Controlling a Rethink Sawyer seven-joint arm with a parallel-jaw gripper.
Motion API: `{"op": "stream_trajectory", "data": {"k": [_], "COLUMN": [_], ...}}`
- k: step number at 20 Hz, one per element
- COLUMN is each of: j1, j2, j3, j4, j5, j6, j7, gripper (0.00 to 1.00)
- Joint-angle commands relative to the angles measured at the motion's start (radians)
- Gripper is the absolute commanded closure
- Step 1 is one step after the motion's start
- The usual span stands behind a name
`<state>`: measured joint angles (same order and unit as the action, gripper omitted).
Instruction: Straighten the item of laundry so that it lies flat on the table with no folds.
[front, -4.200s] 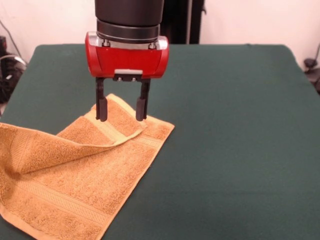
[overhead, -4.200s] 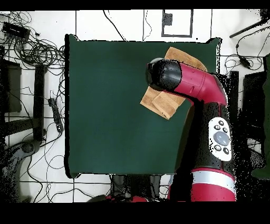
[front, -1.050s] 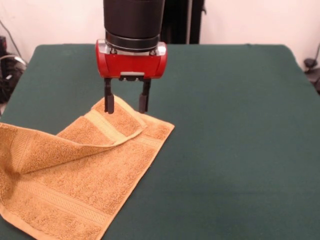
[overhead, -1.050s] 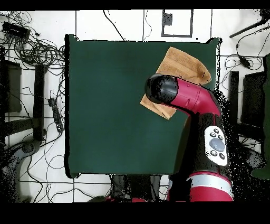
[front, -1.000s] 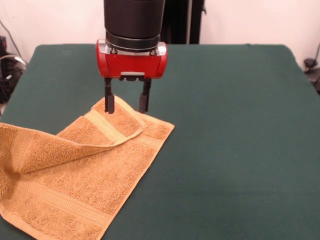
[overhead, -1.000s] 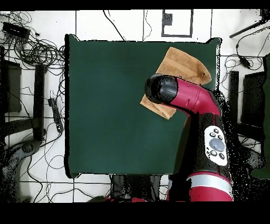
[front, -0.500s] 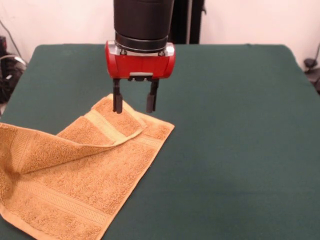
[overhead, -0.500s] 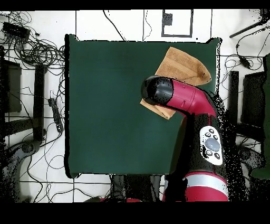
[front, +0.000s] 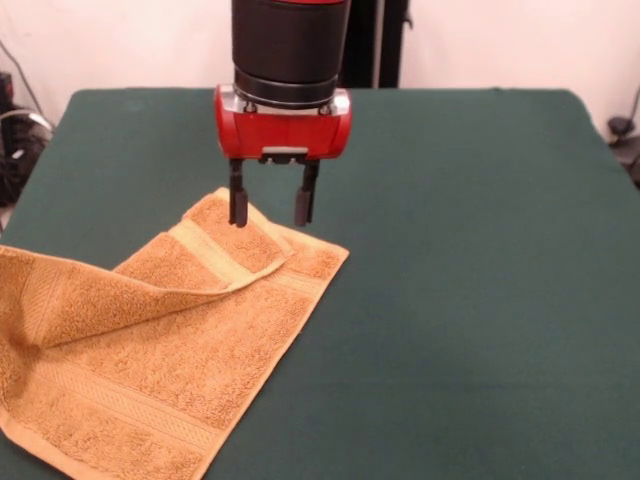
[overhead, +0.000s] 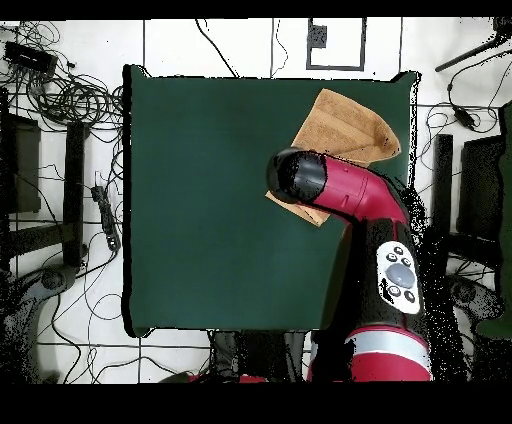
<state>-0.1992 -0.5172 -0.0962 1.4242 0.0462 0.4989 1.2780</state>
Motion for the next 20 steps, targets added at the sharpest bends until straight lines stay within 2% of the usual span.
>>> {"op": "stream_trajectory", "data": {"k": [1,13,20], "j1": [0.03,0.0,-0.019], "j2": [0.074,0.076,0.072], "j3": [0.022,0.056,0.08], "j4": [0.153,0.181,0.196], "j5": [0.035,0.018,-0.028], "j6": [-0.062,-0.118,-0.149], "j7": [0.303,0.248,0.174], "gripper": [0.0,0.0,0.0]}}
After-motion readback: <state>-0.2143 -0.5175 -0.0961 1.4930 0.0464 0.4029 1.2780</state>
